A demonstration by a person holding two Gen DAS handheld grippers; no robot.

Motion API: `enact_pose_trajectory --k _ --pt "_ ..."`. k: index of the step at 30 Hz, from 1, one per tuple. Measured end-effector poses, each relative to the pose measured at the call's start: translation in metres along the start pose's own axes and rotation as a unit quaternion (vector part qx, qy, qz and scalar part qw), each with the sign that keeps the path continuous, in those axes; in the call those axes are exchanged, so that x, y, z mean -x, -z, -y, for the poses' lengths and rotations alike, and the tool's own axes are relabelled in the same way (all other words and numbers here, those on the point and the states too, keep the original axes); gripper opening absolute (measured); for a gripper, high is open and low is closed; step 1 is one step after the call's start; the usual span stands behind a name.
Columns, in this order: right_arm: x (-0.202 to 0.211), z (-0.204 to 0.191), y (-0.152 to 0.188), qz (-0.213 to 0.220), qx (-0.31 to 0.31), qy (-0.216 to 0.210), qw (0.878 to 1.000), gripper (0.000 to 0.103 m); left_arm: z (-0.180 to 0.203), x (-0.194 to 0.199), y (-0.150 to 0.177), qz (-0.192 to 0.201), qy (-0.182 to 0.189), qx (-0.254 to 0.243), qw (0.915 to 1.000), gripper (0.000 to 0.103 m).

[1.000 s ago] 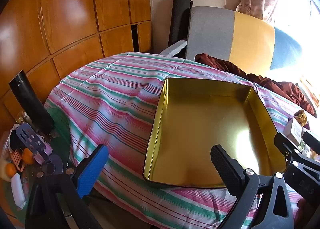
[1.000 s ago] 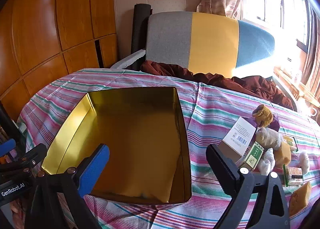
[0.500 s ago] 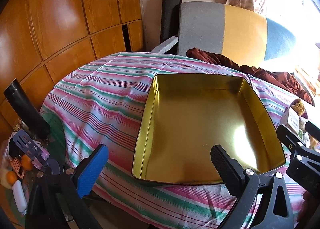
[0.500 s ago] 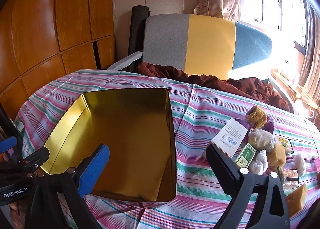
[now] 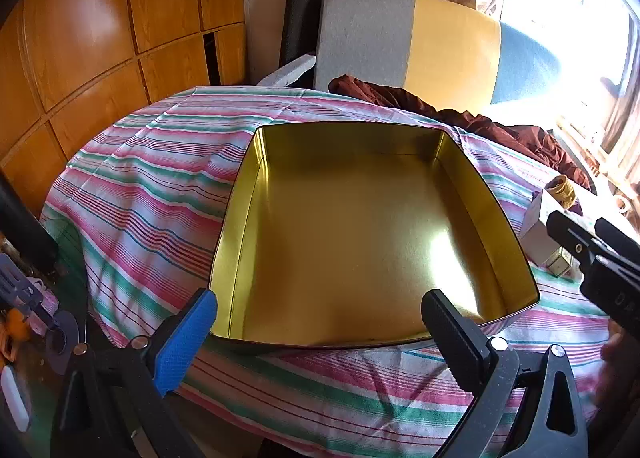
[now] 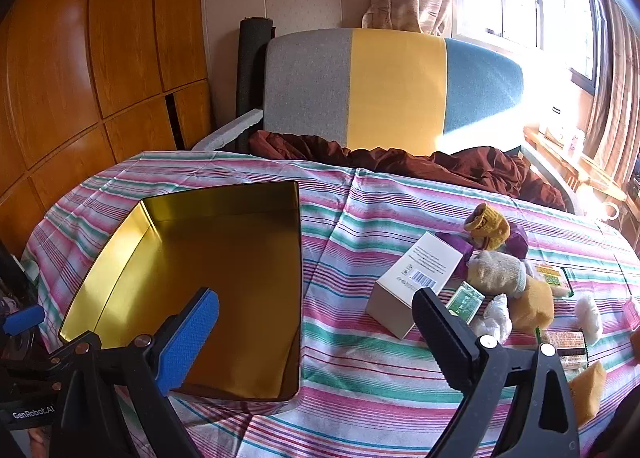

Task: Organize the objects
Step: 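Move both tools from the gold tray toward the items on the table, then grasp the white barcode box with the left tool while the right tool approaches the yellow sponge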

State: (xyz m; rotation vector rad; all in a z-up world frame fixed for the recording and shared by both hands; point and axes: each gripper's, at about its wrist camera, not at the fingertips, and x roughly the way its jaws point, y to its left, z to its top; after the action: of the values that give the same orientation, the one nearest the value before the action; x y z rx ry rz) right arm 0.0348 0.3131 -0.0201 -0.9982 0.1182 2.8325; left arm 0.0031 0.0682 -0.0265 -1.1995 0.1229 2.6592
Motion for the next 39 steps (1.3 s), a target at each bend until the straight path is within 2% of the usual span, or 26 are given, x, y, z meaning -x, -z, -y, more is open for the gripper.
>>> enact_pose_trajectory --k 6,12,17,24,29,32,39 --pt "0.002 0.037 -0.002 -0.006 -0.022 0.022 0.999 0.099 0.013 -0.005 0.003 -0.003 -0.005 -0.036 0.9993 0.103" --pt "0.003 0.098 -0.004 -0.021 -0.071 0.055 0.996 0.099 0.026 -0.003 0.003 0.004 0.035 -0.05 0.9981 0.103" --pt "0.011 0.161 -0.011 -0.021 -0.132 0.083 0.988 0.099 0.039 0.0 0.0 0.011 0.072 -0.064 0.9953 0.103" --pt "0.015 0.235 -0.011 -0.005 -0.17 0.126 0.977 0.099 0.074 0.01 -0.02 0.035 0.139 -0.09 0.9855 0.103" --pt "0.01 0.267 0.005 -0.008 -0.232 0.109 0.967 0.099 0.113 0.007 -0.033 0.042 0.152 -0.139 0.9776 0.103" --pt "0.013 0.271 0.005 0.002 -0.247 0.104 0.964 0.099 0.139 -0.001 -0.042 0.027 0.167 -0.162 0.9722 0.103" --pt "0.015 0.283 0.009 0.006 -0.284 0.081 0.955 0.099 0.197 -0.033 -0.061 0.001 0.154 -0.21 0.9656 0.103"
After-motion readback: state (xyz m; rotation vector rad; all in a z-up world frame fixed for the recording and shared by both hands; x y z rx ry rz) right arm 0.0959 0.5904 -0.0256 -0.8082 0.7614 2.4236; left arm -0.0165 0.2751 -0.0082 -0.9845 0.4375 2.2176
